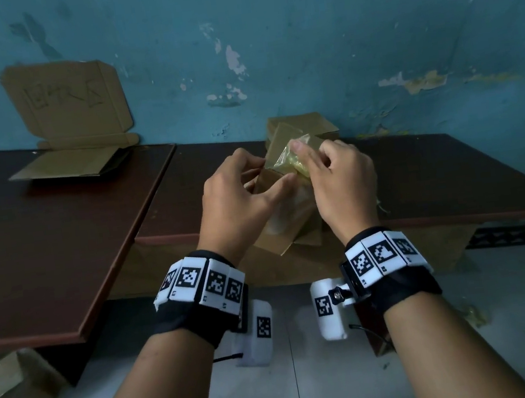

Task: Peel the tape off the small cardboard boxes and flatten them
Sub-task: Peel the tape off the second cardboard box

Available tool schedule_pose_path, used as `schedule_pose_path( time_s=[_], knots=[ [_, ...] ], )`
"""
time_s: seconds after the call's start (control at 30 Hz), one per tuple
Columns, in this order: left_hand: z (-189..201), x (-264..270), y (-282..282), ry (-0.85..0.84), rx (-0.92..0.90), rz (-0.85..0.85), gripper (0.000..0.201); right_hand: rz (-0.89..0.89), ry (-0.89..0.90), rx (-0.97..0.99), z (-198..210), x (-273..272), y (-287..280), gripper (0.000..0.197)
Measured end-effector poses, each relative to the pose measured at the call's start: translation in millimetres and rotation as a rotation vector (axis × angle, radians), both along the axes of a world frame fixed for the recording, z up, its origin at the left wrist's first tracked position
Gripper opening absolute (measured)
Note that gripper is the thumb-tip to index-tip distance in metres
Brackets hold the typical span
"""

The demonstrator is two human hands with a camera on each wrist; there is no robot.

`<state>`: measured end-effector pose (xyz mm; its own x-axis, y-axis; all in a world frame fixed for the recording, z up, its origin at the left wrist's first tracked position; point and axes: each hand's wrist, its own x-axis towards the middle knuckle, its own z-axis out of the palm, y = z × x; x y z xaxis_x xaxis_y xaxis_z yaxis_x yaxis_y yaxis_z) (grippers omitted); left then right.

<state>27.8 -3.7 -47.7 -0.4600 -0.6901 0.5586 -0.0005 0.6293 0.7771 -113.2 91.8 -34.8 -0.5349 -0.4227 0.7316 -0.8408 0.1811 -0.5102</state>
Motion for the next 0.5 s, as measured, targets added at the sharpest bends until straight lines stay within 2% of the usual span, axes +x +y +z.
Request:
schedule_pose_path(
  time_s=[0.17,0.3,0.5],
  knots=[
    [-4.9,-4.0,-2.5,0.019,-0.071,0.167,0.037,0.035,0.005,-0.028,-0.5,9.3,-0.1,0.062],
    [-2.2,-1.3,-1.6,0.052,-0.05,0.147,0.027,0.083,-0.06,-0.029,0.1,11.2,1.8,0.062],
    [0.8,3.5,1.2,0.048,-0.071,0.081,0.028,0.102,-0.067,0.006,2.6,8.5,6.9,0.071]
  ],
)
